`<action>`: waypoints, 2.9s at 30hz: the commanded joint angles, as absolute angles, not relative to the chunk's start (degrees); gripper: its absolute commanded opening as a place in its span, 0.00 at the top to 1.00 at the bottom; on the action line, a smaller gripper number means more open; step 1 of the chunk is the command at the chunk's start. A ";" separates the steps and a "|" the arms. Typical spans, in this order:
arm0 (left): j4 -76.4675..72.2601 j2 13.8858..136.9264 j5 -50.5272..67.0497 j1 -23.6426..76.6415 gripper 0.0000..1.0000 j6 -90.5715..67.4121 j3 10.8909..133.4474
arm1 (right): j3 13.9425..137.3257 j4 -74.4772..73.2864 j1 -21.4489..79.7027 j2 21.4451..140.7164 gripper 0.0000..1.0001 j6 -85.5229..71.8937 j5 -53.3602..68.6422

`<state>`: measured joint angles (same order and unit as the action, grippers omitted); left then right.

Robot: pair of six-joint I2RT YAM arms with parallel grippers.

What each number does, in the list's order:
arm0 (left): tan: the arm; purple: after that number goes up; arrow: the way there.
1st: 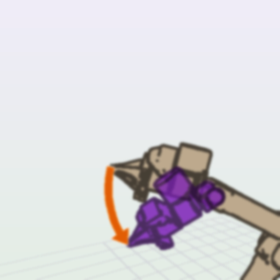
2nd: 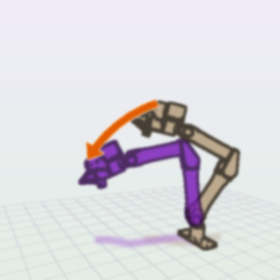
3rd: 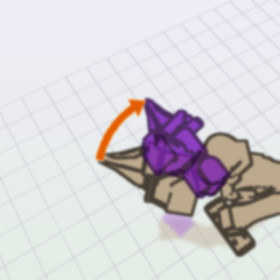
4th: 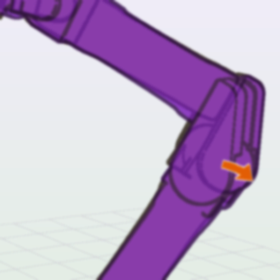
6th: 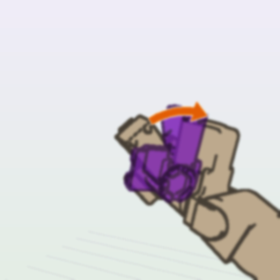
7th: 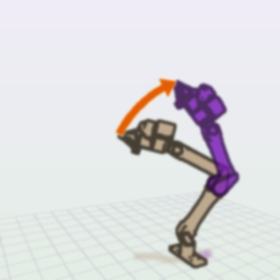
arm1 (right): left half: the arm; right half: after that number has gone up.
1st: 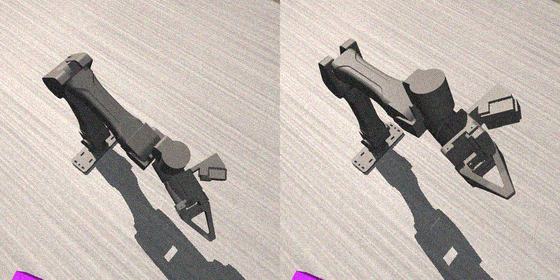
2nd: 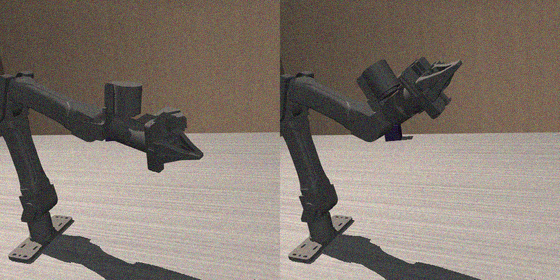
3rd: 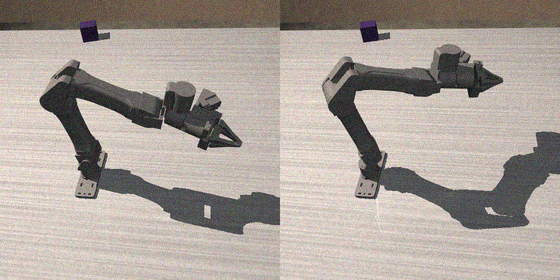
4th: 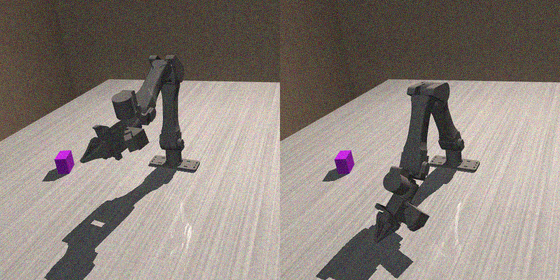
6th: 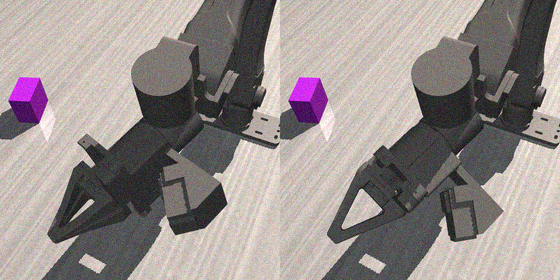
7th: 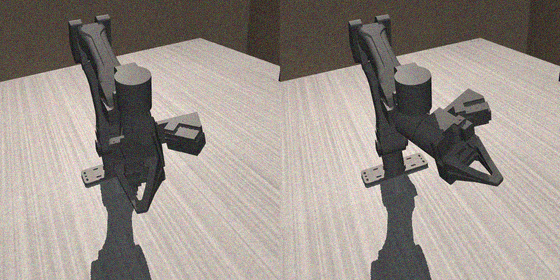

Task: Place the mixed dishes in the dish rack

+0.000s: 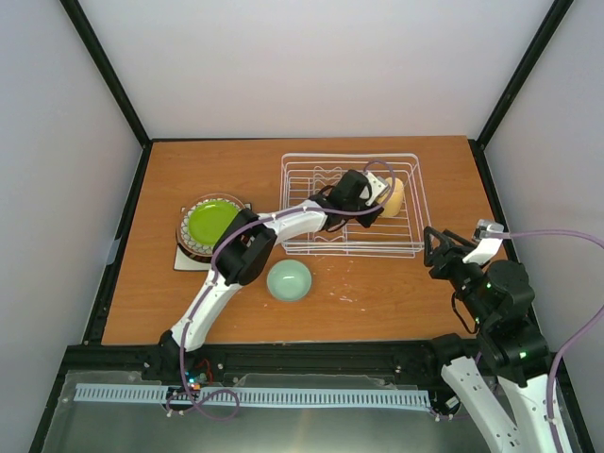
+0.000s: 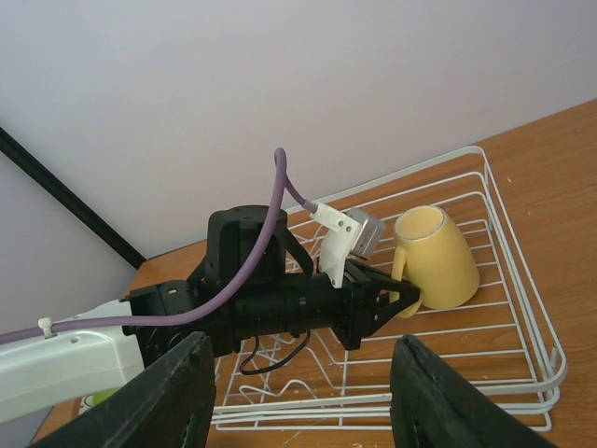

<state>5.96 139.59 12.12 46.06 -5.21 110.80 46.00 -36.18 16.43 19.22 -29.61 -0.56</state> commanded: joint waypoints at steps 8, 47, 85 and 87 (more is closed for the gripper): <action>1.01 137.11 13.26 45.94 0.92 -6.24 109.71 | 44.97 -33.97 16.50 20.05 0.48 -29.92 1.38; 13.74 93.46 -10.31 46.04 0.00 -7.81 94.33 | 57.56 -49.57 16.44 33.31 0.63 -18.33 14.12; 49.66 52.13 -5.52 27.52 0.44 -22.30 61.08 | 71.43 -55.77 69.12 75.01 0.57 -12.84 -13.13; 50.39 51.62 -8.50 27.51 0.44 -23.74 60.73 | 72.24 -56.53 73.73 77.66 0.54 -12.03 -18.53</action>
